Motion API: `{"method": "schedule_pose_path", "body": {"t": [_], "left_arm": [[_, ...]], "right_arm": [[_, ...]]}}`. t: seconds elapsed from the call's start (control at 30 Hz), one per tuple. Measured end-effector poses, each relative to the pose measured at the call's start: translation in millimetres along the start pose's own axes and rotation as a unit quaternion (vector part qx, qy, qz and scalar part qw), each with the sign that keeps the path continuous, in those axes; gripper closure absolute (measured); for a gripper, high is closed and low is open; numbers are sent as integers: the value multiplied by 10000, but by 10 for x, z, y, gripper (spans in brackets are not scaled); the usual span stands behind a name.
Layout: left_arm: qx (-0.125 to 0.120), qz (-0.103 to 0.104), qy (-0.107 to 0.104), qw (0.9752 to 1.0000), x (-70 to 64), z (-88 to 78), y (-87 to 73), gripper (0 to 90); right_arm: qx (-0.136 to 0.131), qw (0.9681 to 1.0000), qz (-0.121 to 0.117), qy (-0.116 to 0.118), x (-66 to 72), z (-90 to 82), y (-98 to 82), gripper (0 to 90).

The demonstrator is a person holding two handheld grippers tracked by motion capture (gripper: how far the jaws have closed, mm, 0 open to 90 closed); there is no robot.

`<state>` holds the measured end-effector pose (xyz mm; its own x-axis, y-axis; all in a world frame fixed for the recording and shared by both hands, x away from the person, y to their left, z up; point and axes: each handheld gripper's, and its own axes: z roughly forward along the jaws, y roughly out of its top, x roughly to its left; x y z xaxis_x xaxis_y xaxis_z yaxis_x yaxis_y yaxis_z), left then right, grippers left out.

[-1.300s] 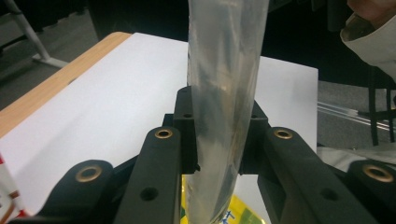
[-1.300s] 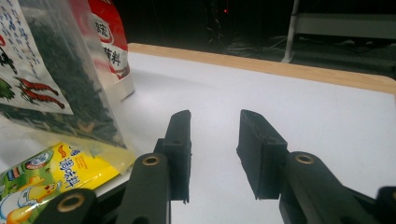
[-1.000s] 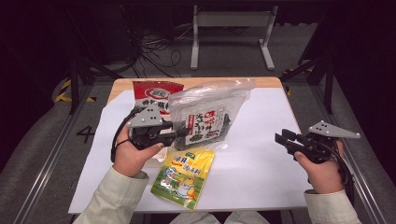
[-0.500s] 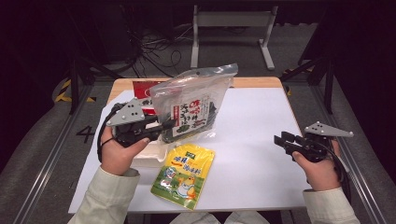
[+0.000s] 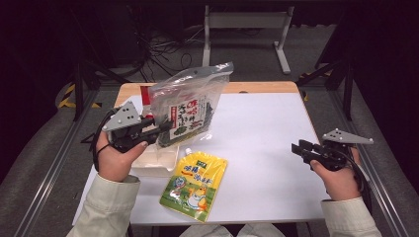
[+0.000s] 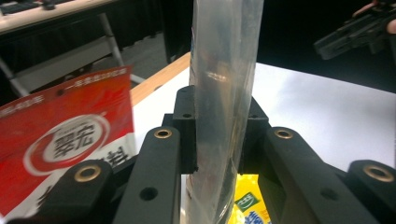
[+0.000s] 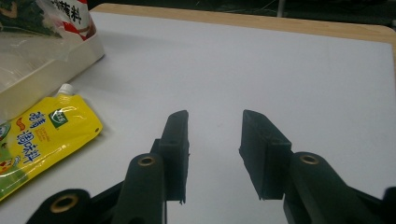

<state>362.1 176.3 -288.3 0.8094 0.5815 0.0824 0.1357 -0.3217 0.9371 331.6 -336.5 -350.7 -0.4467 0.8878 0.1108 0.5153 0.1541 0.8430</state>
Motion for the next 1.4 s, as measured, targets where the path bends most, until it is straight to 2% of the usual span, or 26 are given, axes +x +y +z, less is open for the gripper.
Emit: {"method": "schedule_pose_path", "body": {"t": [0.03,0.2,0.3,0.47,0.67,0.93,1.03,1.27,1.4], "left_arm": [[23,-12,82,10000,27,-21,-21,753],[89,-80,223,9997,88,-63,-79,756],[64,-170,328,9993,139,-95,-131,759],[6,-189,568,9982,211,-149,-192,759],[-65,-246,707,9972,294,-184,-273,759],[-28,-292,737,9968,419,-192,-416,759],[-15,-252,722,9971,451,-186,-459,758],[3,-243,593,9979,561,-126,-626,758],[-76,-243,520,9983,602,-130,-689,757]], "right_arm": [[9,10000,4,-1,-6,4,1,616],[26,10000,-4,15,-14,25,6,619],[56,10000,-9,26,-13,44,11,623],[72,10000,-16,52,-10,66,18,623],[68,10000,-11,53,-20,66,17,622],[57,10000,23,36,-40,47,9,619],[60,10000,30,40,-41,51,7,619],[51,10000,42,50,-39,53,5,617],[50,10000,56,42,-50,53,1,615]]}}
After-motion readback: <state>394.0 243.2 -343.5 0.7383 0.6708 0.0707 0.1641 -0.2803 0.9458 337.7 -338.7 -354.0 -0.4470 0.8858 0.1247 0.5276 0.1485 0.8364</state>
